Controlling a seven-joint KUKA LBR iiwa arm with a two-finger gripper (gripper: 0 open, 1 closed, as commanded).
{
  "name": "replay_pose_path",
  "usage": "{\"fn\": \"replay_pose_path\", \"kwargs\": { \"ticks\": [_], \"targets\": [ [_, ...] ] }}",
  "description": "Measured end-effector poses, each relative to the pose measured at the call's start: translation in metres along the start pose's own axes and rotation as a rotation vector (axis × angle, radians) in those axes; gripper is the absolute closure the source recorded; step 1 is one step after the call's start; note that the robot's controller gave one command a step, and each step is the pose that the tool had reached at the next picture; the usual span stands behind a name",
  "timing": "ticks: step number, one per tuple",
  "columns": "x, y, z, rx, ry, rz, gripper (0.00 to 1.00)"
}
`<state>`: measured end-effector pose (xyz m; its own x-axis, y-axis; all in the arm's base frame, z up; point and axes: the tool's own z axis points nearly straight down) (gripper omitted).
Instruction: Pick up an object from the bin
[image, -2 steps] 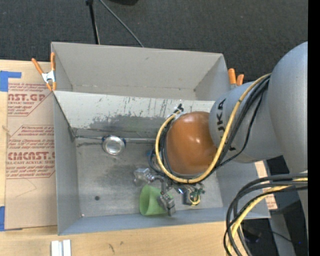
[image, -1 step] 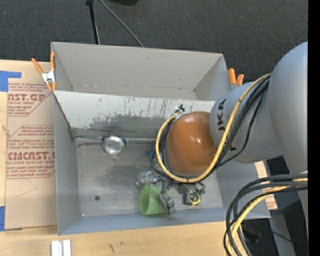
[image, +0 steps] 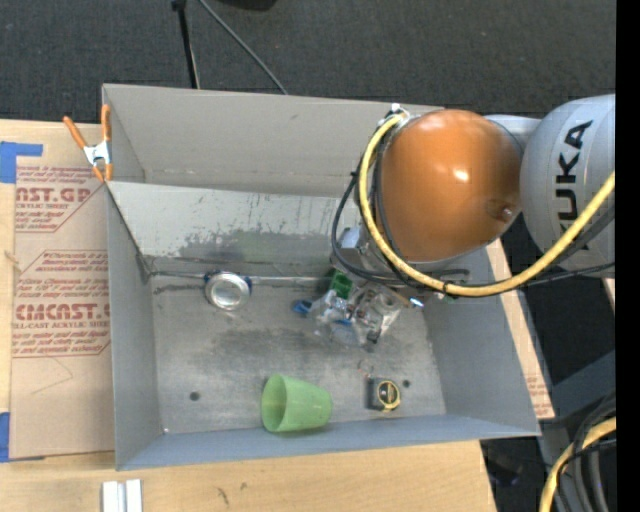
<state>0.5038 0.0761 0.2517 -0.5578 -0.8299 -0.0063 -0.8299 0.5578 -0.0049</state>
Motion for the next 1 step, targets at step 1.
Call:
{"fn": "replay_pose_path", "kwargs": {
  "ticks": [1],
  "targets": [
    [-0.0286, 0.0246, 0.1195, -0.006, 0.0, -0.244, 1.0]
  ]
}}
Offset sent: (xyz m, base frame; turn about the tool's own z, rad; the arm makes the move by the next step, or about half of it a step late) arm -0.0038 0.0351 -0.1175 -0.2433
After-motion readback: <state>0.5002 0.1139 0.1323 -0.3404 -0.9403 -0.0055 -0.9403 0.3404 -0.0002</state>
